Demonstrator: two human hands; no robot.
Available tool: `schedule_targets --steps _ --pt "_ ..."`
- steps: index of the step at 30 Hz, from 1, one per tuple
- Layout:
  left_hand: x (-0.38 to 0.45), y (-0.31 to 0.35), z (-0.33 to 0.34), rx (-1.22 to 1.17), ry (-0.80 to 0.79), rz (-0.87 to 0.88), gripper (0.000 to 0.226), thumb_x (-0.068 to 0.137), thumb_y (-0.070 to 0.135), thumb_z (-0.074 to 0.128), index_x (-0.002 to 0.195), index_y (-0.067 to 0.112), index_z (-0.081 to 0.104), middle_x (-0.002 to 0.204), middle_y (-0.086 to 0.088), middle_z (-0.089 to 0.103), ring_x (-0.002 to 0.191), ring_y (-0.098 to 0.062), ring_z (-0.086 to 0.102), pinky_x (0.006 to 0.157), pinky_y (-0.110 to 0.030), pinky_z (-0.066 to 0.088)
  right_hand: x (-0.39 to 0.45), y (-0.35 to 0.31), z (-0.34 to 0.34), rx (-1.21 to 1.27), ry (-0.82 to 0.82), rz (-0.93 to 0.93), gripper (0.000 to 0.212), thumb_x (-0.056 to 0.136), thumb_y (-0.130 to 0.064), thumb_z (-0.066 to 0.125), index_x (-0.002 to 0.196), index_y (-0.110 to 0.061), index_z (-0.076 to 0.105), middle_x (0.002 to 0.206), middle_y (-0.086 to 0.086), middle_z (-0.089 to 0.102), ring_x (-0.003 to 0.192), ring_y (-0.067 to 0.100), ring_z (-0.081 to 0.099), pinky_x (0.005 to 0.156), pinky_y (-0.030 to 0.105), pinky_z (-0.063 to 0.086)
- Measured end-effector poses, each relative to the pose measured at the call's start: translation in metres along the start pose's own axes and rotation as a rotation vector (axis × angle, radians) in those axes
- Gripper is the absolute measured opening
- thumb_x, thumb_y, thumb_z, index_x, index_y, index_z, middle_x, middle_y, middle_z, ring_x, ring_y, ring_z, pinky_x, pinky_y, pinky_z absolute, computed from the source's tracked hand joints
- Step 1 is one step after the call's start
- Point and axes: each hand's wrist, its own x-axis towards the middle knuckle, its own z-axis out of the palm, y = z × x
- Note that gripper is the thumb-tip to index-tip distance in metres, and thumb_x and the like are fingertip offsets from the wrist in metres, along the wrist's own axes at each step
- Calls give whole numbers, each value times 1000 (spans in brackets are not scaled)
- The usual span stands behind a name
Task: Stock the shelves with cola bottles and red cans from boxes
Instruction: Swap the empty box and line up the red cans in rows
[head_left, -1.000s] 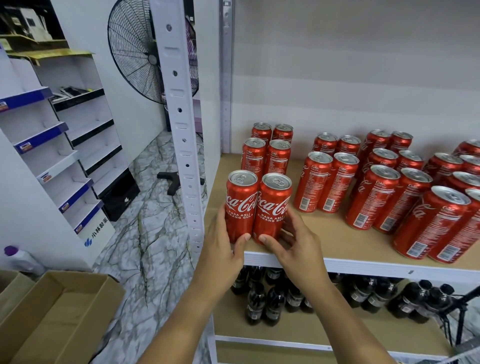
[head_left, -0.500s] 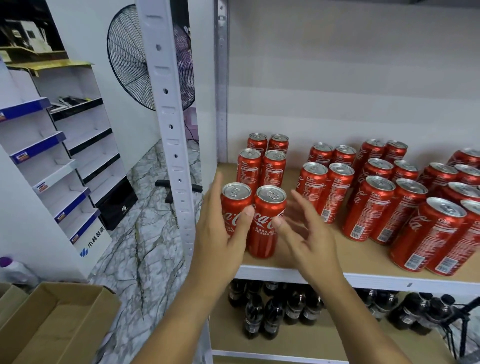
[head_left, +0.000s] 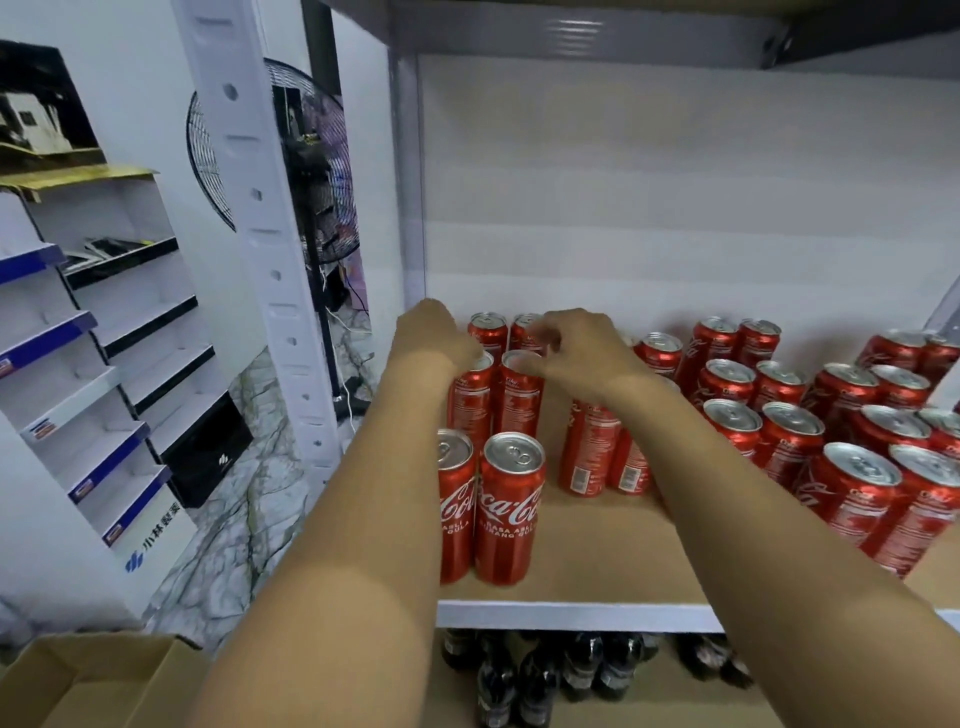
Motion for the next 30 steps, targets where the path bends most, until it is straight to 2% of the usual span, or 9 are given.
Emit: schedule_targets --steps 1,4,10,14,18,20,22,26,30 --pt "7 2 -1 30 -41 9 31 88 19 80 107 6 60 116 -10 66 99 -26 63 66 -27 45 7 2 1 -12 -40 -6 47 84 -40 79 115 -7 69 112 7 70 97 20 64 88 37 54" --pt "16 3 2 158 -114 38 51 82 31 87 113 6 55 106 -8 56 107 -30 63 76 -33 48 25 8 8 -81 -168 -19 59 76 -44 85 121 -10 68 117 4 67 96 17 61 83 32 51" --pt "36 -5 3 362 -184 92 53 70 47 92 79 7 58 84 -6 66 81 -24 63 69 -33 48 53 24 14 -121 -249 -49 63 61 -45 94 113 -16 74 107 -1 72 94 17 66 76 30 52" --pt "38 -4 -3 411 -259 140 43 79 39 86 105 6 77 99 -8 77 91 -26 73 86 -40 60 59 29 10 -106 -302 -121 63 63 -39 94 118 -16 73 113 -2 72 101 17 66 84 32 53" --pt "39 -4 -9 338 -348 119 43 83 32 85 117 7 75 113 -6 75 95 -18 72 75 -26 60 59 31 1 -64 -369 -158 69 65 -35 94 127 -20 69 124 -4 69 113 18 63 94 33 50" --pt "39 -5 -6 303 -352 83 62 77 47 88 119 4 72 115 -6 73 97 -18 72 85 -30 62 59 31 0 -56 -370 -154 79 65 -45 92 134 -19 64 128 -2 66 116 19 62 94 31 48" --pt "40 -8 -1 276 -335 32 72 70 58 87 114 3 72 110 -7 75 91 -19 76 87 -36 63 60 31 1 -78 -343 -132 81 65 -58 88 130 -16 66 125 0 67 112 20 63 89 31 49" --pt "42 -12 4 242 -324 21 55 78 51 85 104 3 76 97 -8 79 82 -18 78 81 -33 64 66 34 5 -96 -327 -94 66 63 -62 87 106 -14 75 105 0 73 93 17 67 76 31 54" --pt "41 -12 -1 290 -366 67 43 86 43 81 110 8 76 99 -4 78 86 -15 75 80 -27 62 67 36 2 -66 -377 -140 56 70 -49 89 114 -17 75 112 -2 73 103 18 67 85 33 53"
